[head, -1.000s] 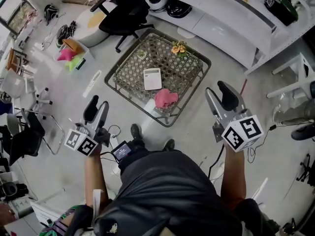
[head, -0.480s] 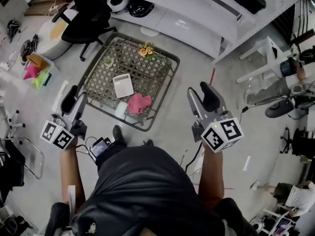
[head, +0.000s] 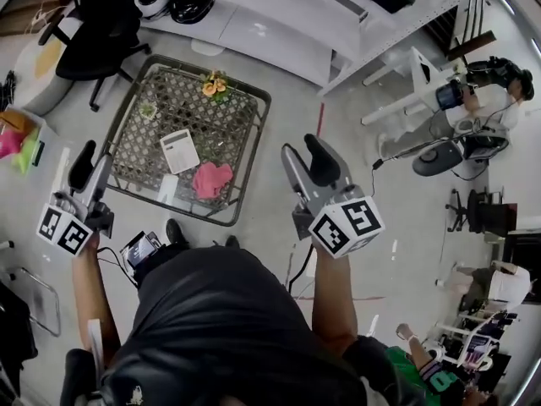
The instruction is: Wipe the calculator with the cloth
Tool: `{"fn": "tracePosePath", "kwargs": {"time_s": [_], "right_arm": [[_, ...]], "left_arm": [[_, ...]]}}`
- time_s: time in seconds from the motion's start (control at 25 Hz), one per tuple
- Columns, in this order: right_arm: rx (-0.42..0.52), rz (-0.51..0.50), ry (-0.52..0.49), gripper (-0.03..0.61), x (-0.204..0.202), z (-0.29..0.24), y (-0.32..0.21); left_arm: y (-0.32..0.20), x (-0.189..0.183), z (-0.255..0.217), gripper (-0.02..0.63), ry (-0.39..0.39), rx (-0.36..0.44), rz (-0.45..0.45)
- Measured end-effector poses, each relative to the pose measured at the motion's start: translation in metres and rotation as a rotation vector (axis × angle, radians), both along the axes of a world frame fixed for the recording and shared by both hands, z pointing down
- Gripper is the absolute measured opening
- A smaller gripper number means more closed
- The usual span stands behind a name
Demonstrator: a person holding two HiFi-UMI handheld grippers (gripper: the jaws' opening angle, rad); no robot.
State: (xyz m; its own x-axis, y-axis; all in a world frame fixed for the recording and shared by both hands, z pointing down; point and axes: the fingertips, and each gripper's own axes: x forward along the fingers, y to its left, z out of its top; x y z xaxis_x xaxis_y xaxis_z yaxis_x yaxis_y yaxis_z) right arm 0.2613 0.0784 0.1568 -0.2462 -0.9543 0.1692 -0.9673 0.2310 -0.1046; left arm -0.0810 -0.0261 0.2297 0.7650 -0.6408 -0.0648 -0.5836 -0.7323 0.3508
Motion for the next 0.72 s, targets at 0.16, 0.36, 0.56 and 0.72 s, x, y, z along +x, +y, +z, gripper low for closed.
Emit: {"fn": "tracePosePath", "kwargs": {"time_s": [0.16,0.36,0.56,0.72], "right_arm": [[-0.014,0.039,0.013,0.184,-0.029,0.009,-0.019],[-0.022,0.079,0.031,0.184,-0.052,0.01,-0.025],[-0.04,0.094,0.052,0.184,-0.063,0.007,-0.029],[-0.064,0.081,0.05,0.184,-0.067,0.017,-0.038]], "left_arm": [[-0.033,-0.023,0.013,0.253,0.01,-0.01,0.042],[-0.054,-0.039,0.022,0.253,0.02,-0.019,0.088],[-0.066,-0.04,0.03,0.254,0.027,-0.035,0.123],[-0.071,-0.039,0.039,0.254,0.031,-0.053,0.121]]}}
